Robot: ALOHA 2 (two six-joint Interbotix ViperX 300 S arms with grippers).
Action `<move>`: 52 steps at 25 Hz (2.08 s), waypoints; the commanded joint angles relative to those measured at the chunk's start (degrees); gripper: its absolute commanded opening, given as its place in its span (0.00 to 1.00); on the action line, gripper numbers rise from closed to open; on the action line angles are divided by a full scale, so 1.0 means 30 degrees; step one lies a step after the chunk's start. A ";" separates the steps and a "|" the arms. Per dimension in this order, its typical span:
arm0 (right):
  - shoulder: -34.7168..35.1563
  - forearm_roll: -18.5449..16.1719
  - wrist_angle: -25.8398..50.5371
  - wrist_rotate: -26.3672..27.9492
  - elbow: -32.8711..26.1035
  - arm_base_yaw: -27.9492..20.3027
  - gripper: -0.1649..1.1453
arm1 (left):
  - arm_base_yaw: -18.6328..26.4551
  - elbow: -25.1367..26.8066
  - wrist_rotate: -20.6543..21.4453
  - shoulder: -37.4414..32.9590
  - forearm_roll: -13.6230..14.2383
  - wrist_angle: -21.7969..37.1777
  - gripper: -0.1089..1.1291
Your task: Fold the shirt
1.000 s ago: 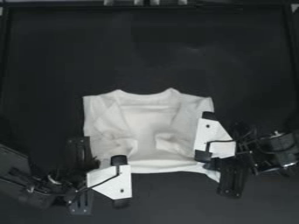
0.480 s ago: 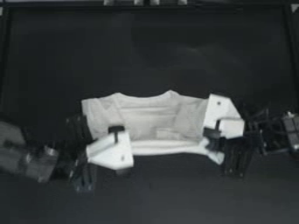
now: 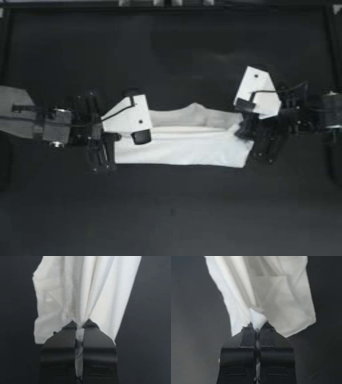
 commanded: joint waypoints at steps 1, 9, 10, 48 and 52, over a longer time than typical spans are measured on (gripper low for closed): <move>0.0117 0.0352 -0.0615 -0.0645 0.0088 -0.1084 0.17 | 0.0820 0.0322 0.0352 -0.0557 -0.0059 -0.0498 0.13; 0.1992 0.0469 -0.1553 -0.1641 -0.0088 -0.2432 0.17 | 0.2725 0.1260 0.1348 0.0146 -0.0059 -0.2285 0.13; 0.2197 0.0410 -0.1553 -0.1289 -0.0059 -0.2783 0.17 | 0.2959 0.1318 0.1494 0.0264 -0.0059 -0.2402 0.13; 0.3809 0.2871 -0.2725 -0.1641 -0.2227 -0.5771 0.89 | 0.4951 -0.0176 0.3662 -0.0469 -0.0146 -0.3516 0.84; 0.2871 0.4834 -0.2578 -0.1934 -0.2197 -0.6211 0.89 | 0.4893 -0.0176 0.3662 -0.1348 -0.0088 -0.3691 0.81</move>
